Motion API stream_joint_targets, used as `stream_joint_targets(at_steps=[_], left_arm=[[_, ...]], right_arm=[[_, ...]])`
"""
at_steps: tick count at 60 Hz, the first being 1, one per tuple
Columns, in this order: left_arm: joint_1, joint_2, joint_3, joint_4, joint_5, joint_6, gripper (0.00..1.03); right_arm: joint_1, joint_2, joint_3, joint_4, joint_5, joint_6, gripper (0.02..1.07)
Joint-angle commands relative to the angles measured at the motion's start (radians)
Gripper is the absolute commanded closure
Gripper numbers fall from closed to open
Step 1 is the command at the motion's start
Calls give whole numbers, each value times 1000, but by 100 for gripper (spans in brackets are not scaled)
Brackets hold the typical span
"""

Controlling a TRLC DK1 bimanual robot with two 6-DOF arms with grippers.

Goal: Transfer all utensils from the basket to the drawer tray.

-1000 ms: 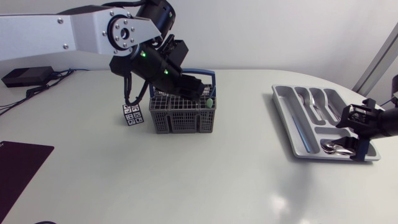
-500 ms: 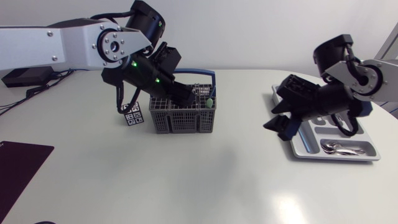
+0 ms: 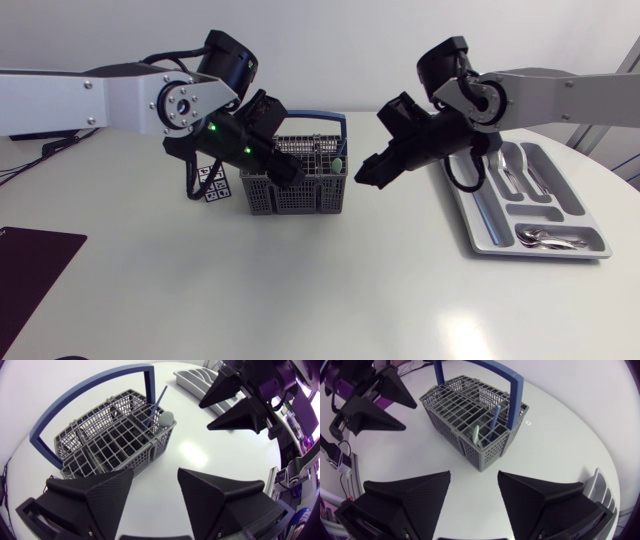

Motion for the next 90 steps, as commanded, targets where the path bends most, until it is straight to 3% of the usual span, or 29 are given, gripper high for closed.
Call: stream_joint_targets(at_steps=[1, 22, 44, 51, 90], left_arm=[[8, -26, -40, 27, 5, 34, 41], [21, -32, -99, 94, 7, 75, 41], [45, -35, -120, 114, 27, 89, 41], [44, -35, -123, 117, 28, 93, 41], [22, -27, -128, 125, 28, 89, 41]], right_arm=[[18, 47, 39, 32, -8, 89, 45], [49, 188, 151, 117, -5, 227, 53], [58, 246, 181, 141, 0, 239, 95], [60, 241, 176, 141, -7, 238, 100], [47, 70, 125, 104, -91, 236, 101]])
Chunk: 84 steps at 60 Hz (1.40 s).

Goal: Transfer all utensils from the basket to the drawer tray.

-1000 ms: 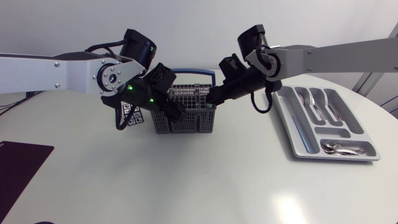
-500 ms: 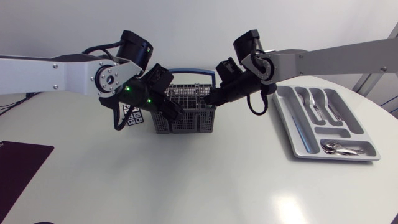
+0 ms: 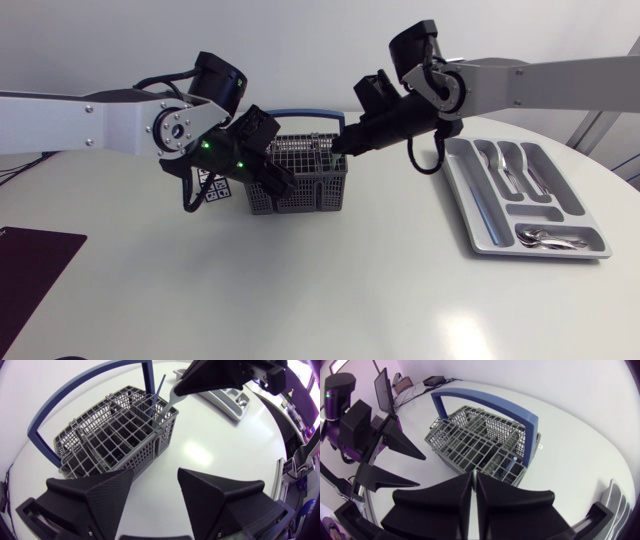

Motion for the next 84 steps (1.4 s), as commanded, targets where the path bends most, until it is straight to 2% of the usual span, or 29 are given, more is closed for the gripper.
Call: stream_joint_targets(at_steps=[1, 32, 44, 54, 59, 64, 77, 84], left_arm=[[-9, -14, -24, 10, 15, 14, 41], [-23, -3, -19, 13, 15, 13, 41], [-32, -5, -12, 13, 15, 13, 41], [-53, -6, 10, 11, 15, 4, 41], [-62, -5, 20, 11, 15, -5, 41], [-76, -3, 33, 10, 13, -12, 41], [-107, 14, 68, 7, 7, -22, 41], [-115, 21, 92, -4, 6, -33, 41]], right_arm=[[-3, -50, -22, -12, -20, 26, 101], [-49, -217, -79, -79, -85, 24, 101], [-117, -332, -125, -113, -120, 21, 101], [-204, -398, -148, -203, -118, -48, 101], [-255, -428, -182, -240, -89, -75, 101], [-292, -447, -226, -272, -3, -112, 101], [-487, -487, -333, -320, 123, -212, 101], [-597, -510, -378, -309, 241, -264, 101]])
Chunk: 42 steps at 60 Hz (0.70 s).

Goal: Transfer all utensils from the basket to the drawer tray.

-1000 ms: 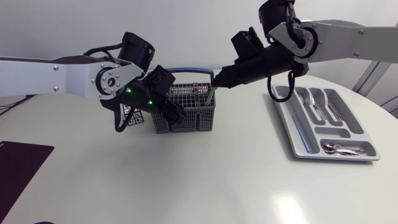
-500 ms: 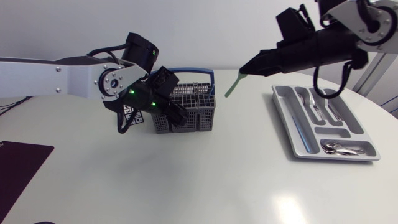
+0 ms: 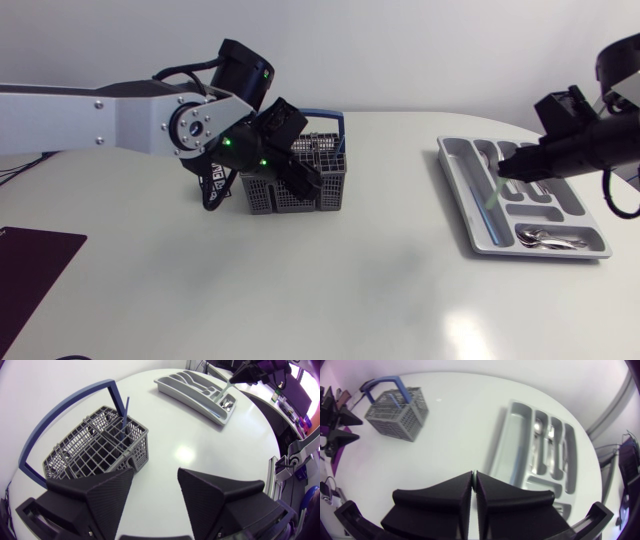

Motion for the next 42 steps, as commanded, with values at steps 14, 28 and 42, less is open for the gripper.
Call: stream_joint_targets(at_steps=[14, 28, 42], left_arm=[[-32, 31, 68, -23, 3, -35, 41], [-42, 30, 80, -37, -9, -42, 41], [-54, 30, 97, -45, -17, -52, 41]], right_arm=[[-245, -14, -133, 123, 163, -163, 101], [-317, 52, -214, 295, 291, -247, 101], [-288, 109, -277, 407, 400, -261, 97]])
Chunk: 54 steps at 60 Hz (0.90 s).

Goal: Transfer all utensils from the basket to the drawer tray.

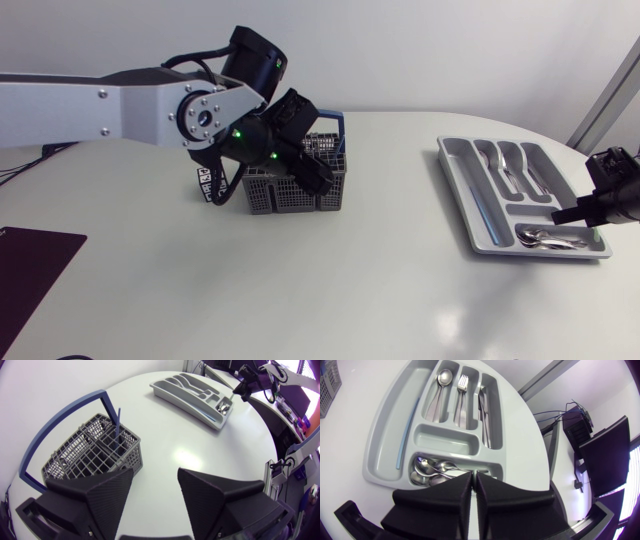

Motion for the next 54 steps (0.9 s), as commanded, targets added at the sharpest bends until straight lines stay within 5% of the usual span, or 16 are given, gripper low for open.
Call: stream_joint_targets(at_steps=[1, 27, 54], left_arm=[[-16, 19, 38, -9, -5, -25, 41], [-43, 57, 43, 34, -48, -25, 41], [-72, 127, -31, 335, -203, -21, 41]], right_arm=[[22, 35, -49, 34, 36, -19, 93], [80, 44, -89, 67, 42, -2, 16], [149, -11, -70, 55, -34, 82, 10]])
